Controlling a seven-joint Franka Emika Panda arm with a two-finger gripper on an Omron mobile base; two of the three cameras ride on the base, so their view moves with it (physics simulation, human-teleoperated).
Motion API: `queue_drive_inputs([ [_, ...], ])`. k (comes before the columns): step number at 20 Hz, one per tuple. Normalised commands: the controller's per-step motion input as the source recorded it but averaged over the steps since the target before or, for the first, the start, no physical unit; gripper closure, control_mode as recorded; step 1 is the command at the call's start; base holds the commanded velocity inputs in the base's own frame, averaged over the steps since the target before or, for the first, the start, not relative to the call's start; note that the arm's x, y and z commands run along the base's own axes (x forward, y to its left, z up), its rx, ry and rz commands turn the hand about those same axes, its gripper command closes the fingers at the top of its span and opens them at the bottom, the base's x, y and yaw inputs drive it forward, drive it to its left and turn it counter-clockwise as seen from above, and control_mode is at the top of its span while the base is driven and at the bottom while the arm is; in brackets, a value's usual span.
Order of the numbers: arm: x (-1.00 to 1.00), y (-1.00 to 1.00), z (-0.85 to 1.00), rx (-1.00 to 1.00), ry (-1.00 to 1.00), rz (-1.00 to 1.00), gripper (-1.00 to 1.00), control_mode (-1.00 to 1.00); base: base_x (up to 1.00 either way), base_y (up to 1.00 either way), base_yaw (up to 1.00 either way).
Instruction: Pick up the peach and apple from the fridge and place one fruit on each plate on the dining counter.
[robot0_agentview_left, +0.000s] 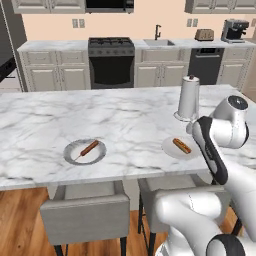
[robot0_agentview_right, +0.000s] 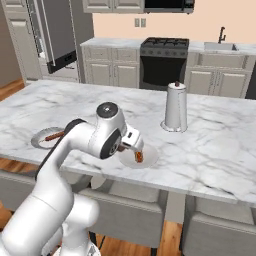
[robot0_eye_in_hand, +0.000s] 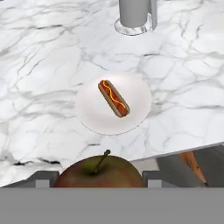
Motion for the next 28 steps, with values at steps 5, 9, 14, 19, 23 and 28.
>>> queue_drive_inputs([
  [5,0.7,-0.32,-0.39,0.07,0.03,0.09,1.0,-1.0,0.0,0.0,0.0],
  [9,0.79,-0.23,-0.31,0.07,0.09,0.05,1.0,-1.0,0.0,0.0,0.0],
  [14,0.71,-0.23,-0.32,0.05,0.22,0.01,1.0,-1.0,0.0,0.0,0.0],
  [19,0.39,-0.36,-0.37,0.05,0.23,0.0,1.0,-1.0,0.0,0.0,0.0],
  [23,0.21,-0.24,-0.39,0.07,0.13,-0.05,1.0,-1.0,0.0,0.0,0.0],
  [28,0.24,-0.18,-0.39,0.07,0.08,-0.06,1.0,-1.0,0.0,0.0,0.0],
])
